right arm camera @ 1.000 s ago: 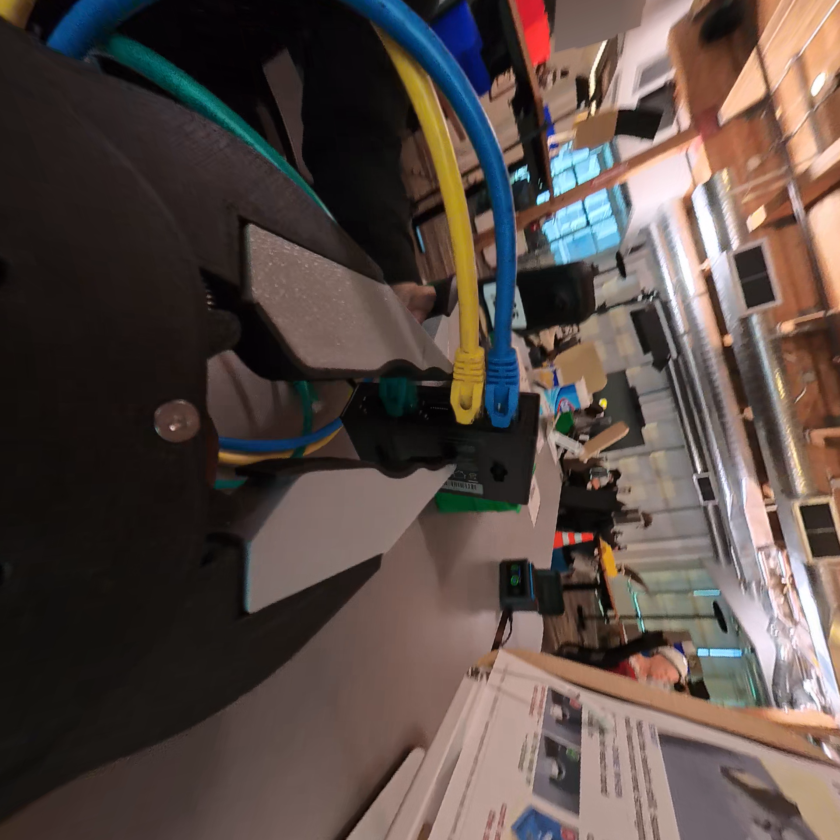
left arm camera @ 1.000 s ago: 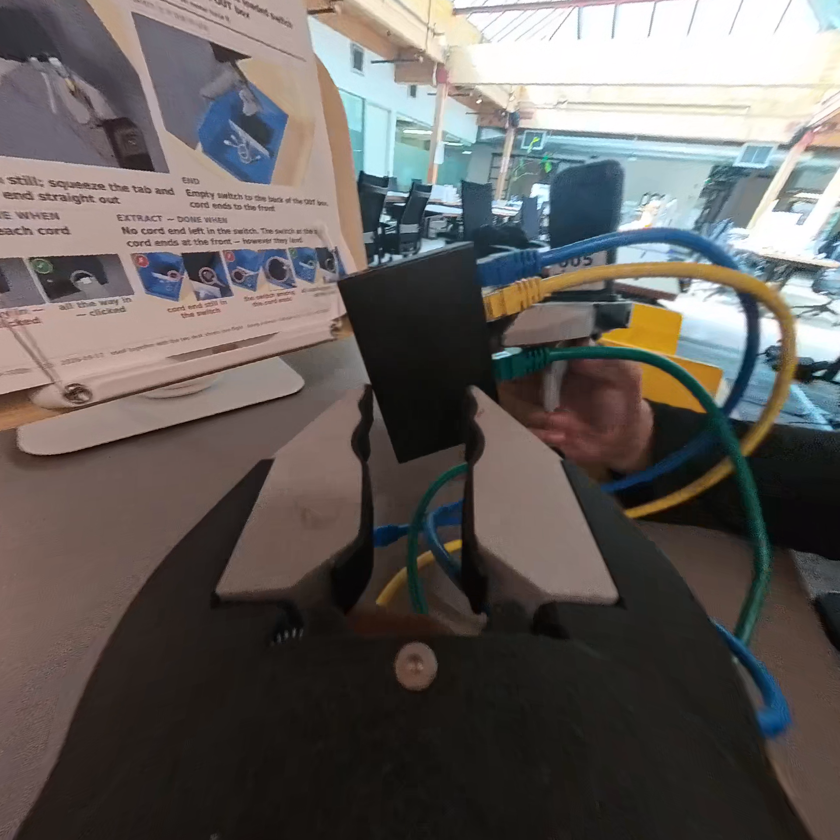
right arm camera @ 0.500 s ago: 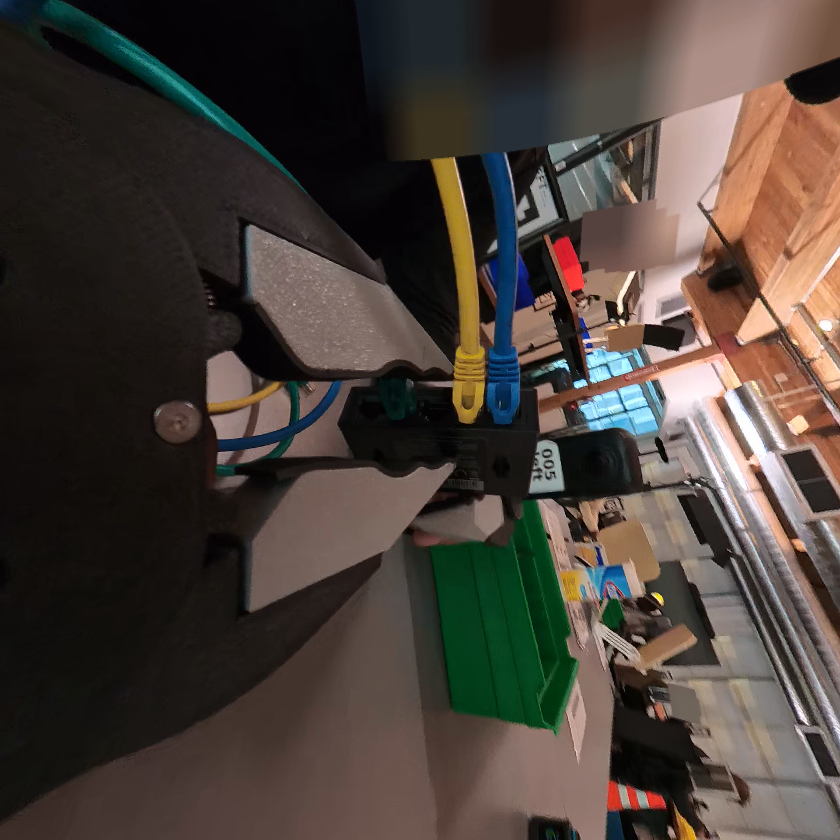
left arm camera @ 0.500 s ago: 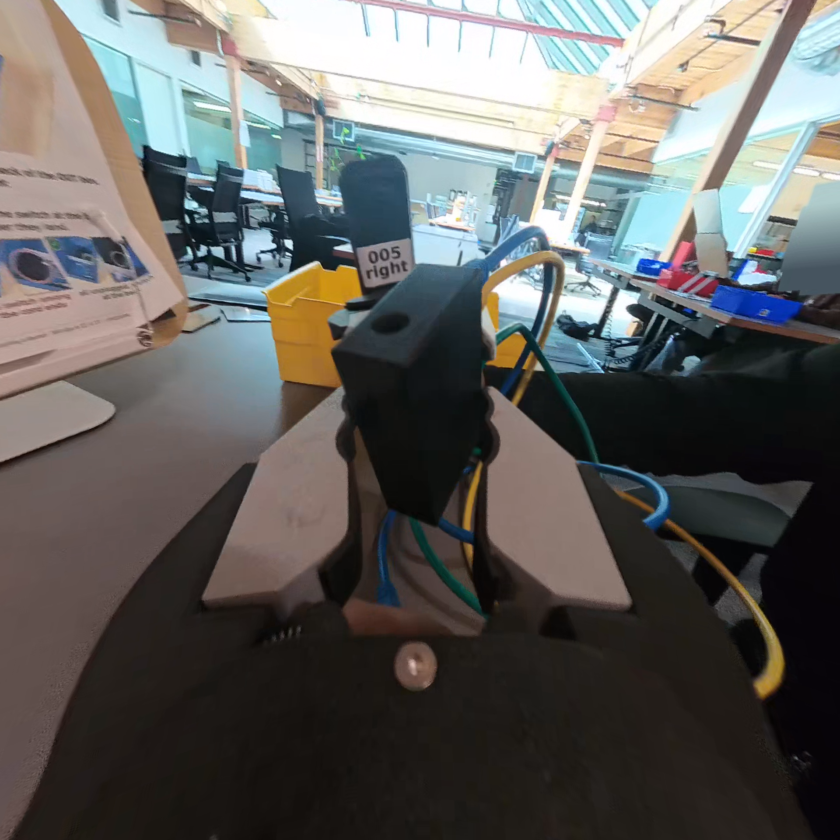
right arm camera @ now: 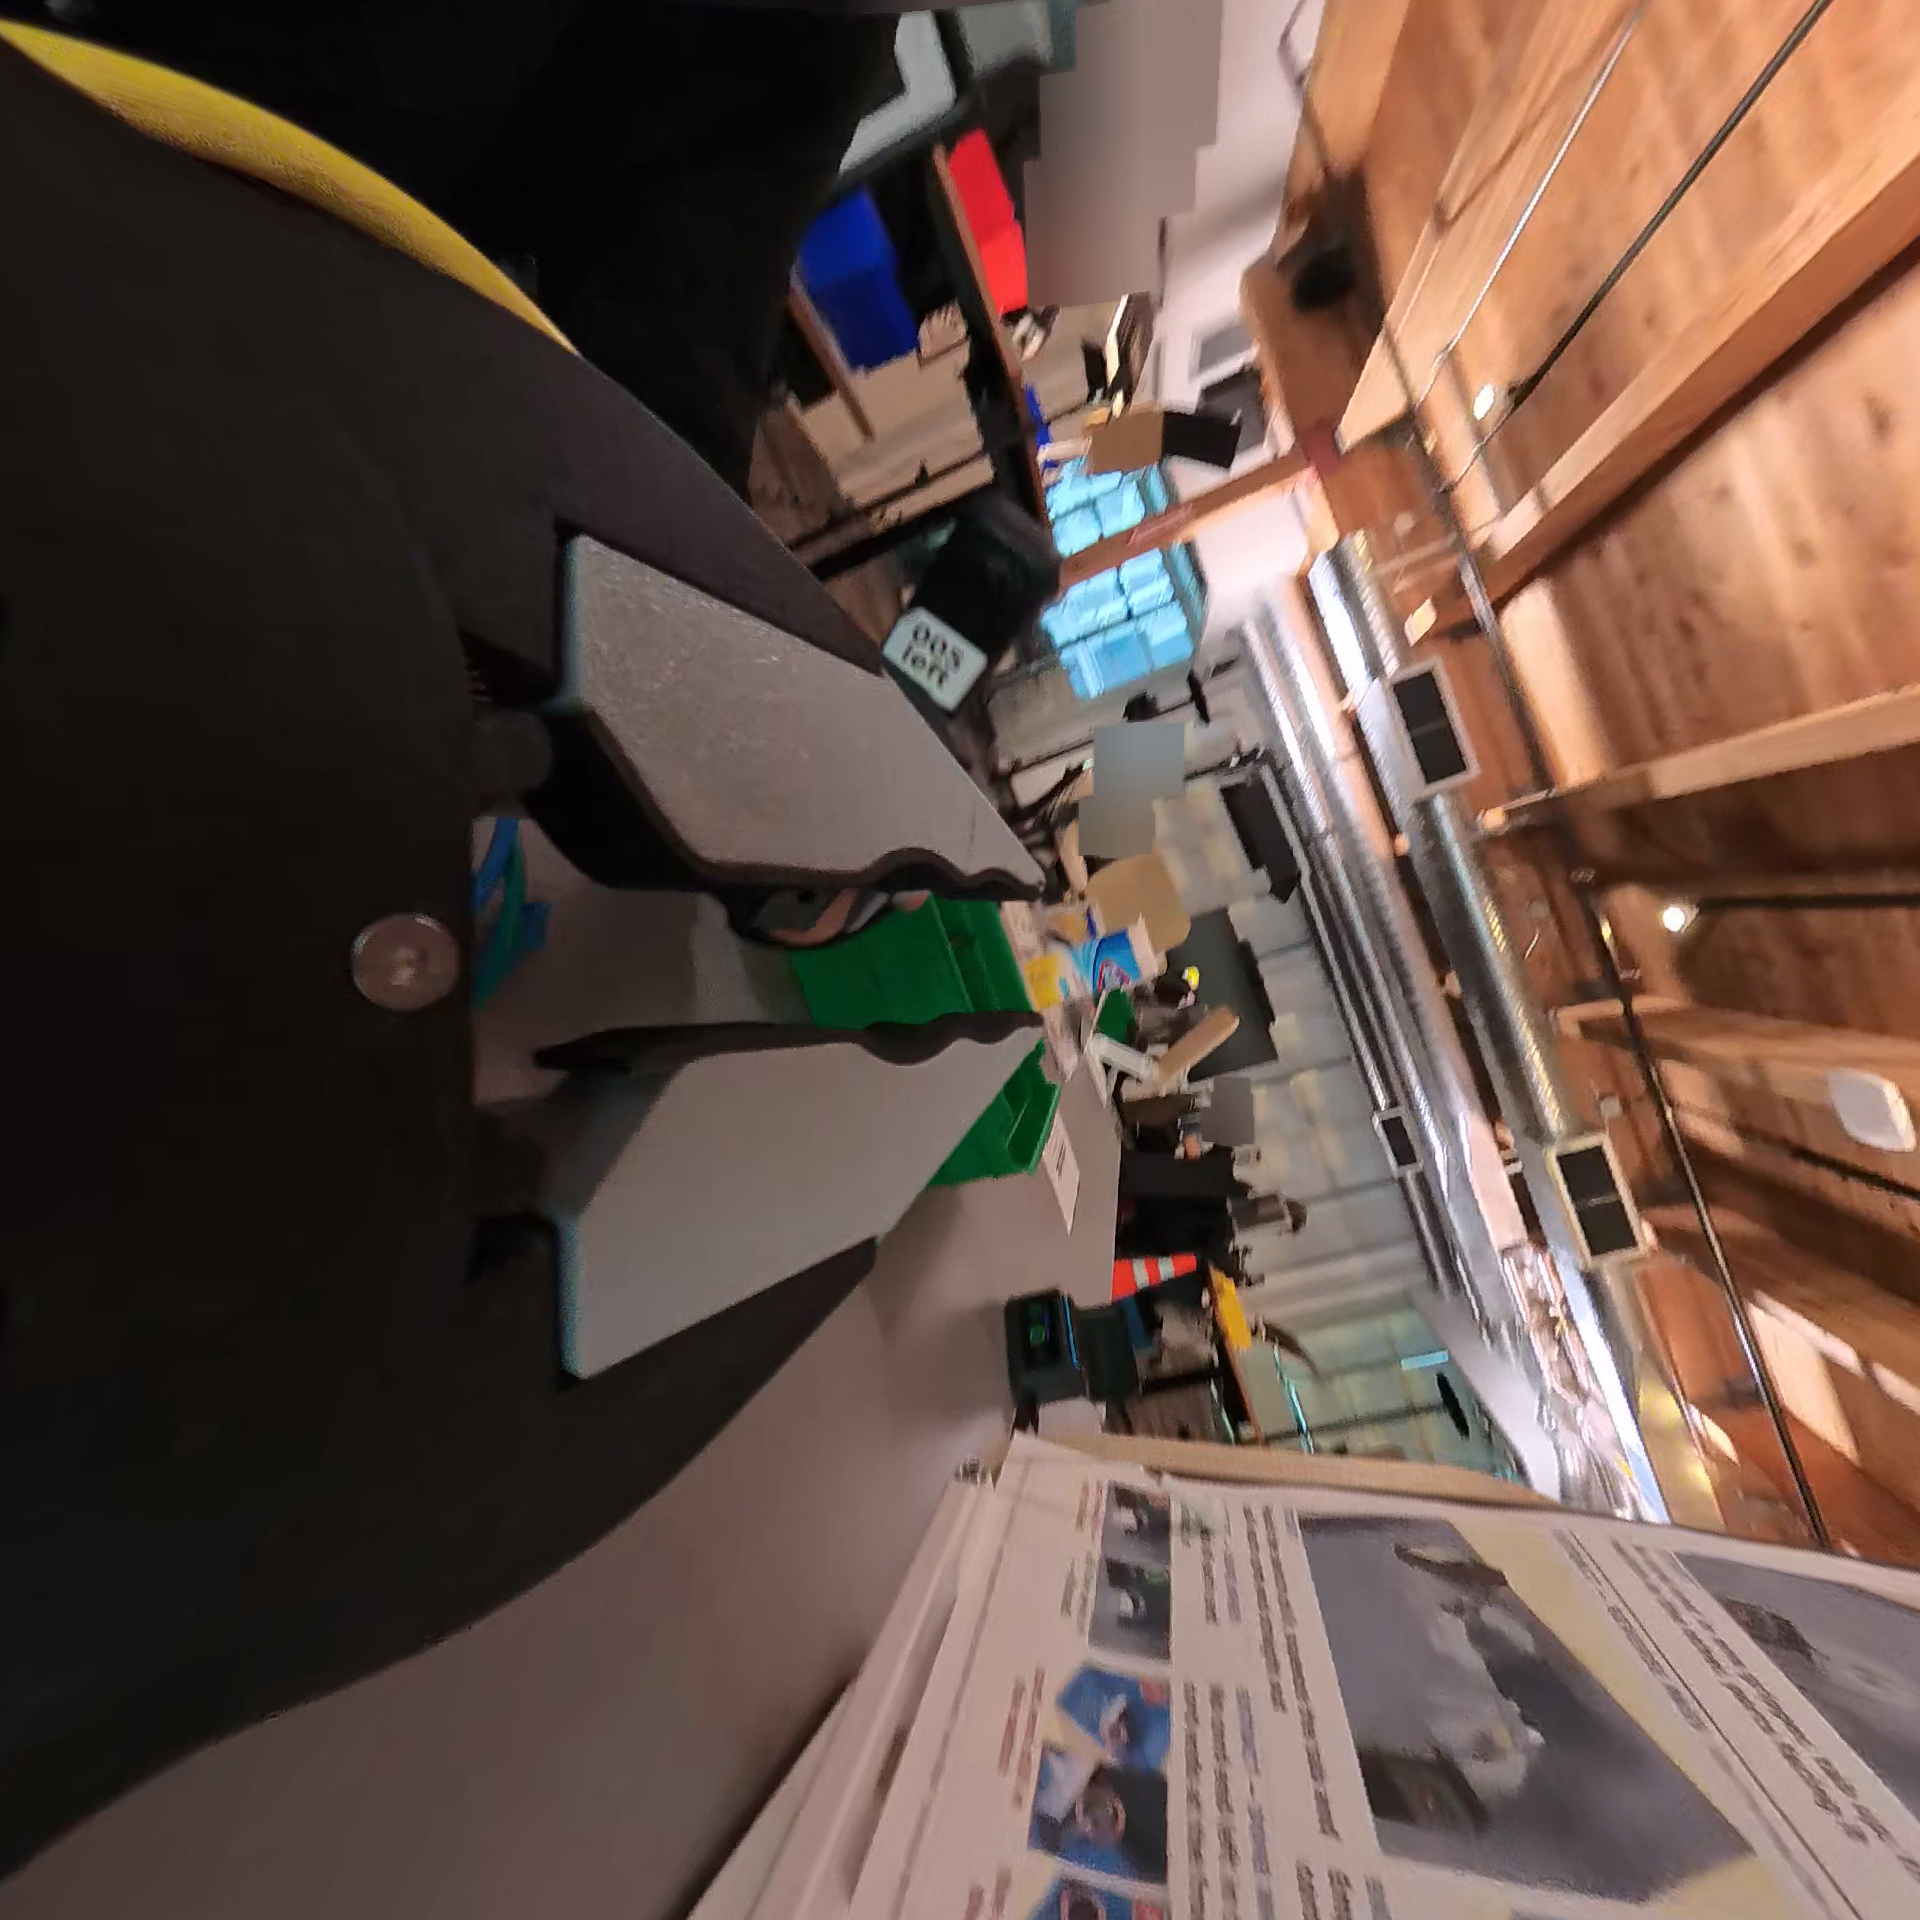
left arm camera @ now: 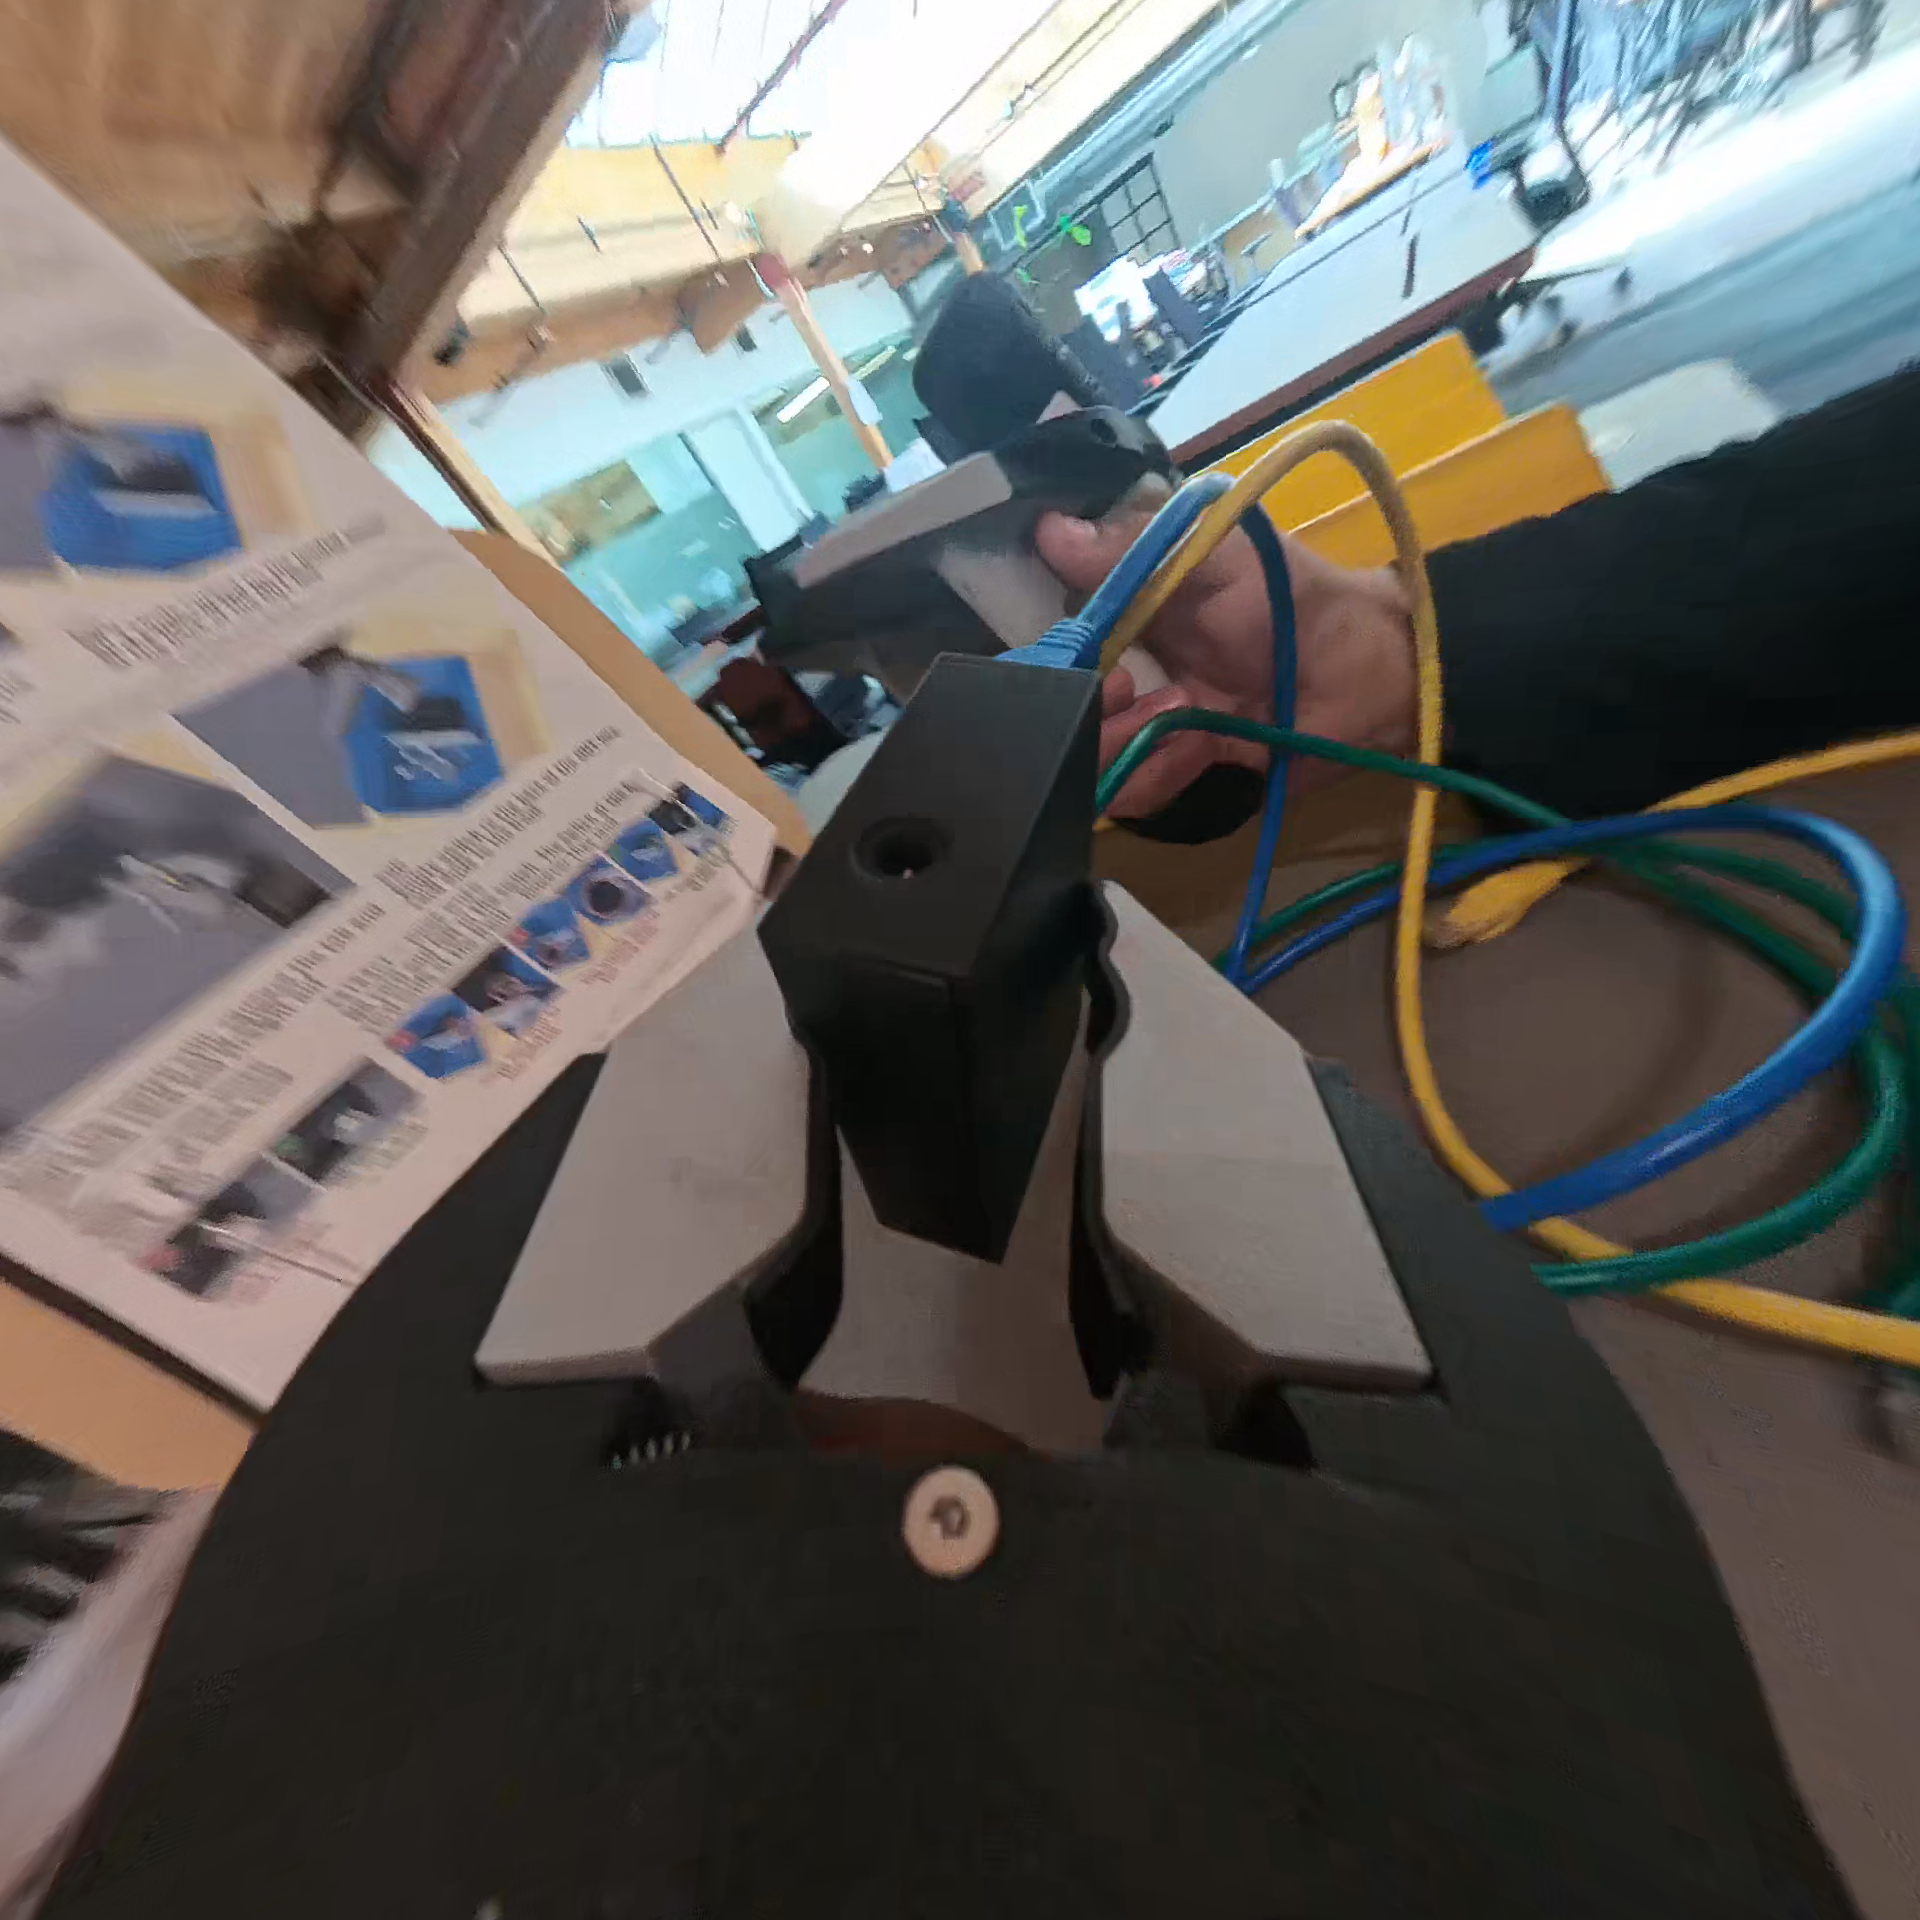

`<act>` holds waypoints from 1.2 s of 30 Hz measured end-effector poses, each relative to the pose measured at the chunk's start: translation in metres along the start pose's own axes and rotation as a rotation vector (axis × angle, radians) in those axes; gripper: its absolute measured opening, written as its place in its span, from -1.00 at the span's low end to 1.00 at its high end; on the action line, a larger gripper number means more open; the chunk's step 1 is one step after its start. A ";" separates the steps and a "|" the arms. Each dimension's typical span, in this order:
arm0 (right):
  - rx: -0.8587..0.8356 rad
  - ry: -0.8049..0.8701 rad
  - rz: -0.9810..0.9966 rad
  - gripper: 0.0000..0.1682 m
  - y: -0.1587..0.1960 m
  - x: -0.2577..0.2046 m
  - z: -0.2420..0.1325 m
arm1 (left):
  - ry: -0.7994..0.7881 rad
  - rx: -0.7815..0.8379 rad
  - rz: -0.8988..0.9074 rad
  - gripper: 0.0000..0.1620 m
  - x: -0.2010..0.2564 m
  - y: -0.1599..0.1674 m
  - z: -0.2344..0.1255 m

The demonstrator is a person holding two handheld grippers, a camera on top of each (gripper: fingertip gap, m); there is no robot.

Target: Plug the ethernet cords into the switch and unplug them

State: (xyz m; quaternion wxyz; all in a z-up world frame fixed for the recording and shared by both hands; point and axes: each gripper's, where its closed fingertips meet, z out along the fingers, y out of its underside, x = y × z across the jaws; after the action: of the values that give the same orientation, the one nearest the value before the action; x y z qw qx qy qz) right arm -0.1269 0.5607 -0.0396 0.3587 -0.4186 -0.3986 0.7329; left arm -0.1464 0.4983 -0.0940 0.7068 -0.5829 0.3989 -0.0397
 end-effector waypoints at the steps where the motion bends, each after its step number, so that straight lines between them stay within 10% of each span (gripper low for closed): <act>1: -0.017 0.030 -0.039 -0.78 0.001 0.001 0.001 | -0.033 0.000 0.082 -0.42 -0.002 -0.002 -0.002; 12: -0.308 0.280 -0.459 -0.02 0.024 0.007 0.012 | -0.012 -0.019 0.270 -0.43 0.007 0.007 -0.010; 26: -0.604 0.043 -0.978 -0.88 0.067 -0.079 0.006 | 0.101 -0.047 0.283 -0.65 0.037 0.018 -0.007; 36: -0.587 -0.042 -0.831 -0.71 0.050 -0.113 -0.012 | 0.102 -0.036 0.210 -0.65 0.039 0.014 0.000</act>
State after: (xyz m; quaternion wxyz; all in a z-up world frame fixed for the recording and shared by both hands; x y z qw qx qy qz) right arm -0.0815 0.4451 -0.0510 0.4792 -0.2928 -0.7277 0.3938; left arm -0.1261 0.4824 -0.1260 0.6751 -0.5478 0.4940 0.0121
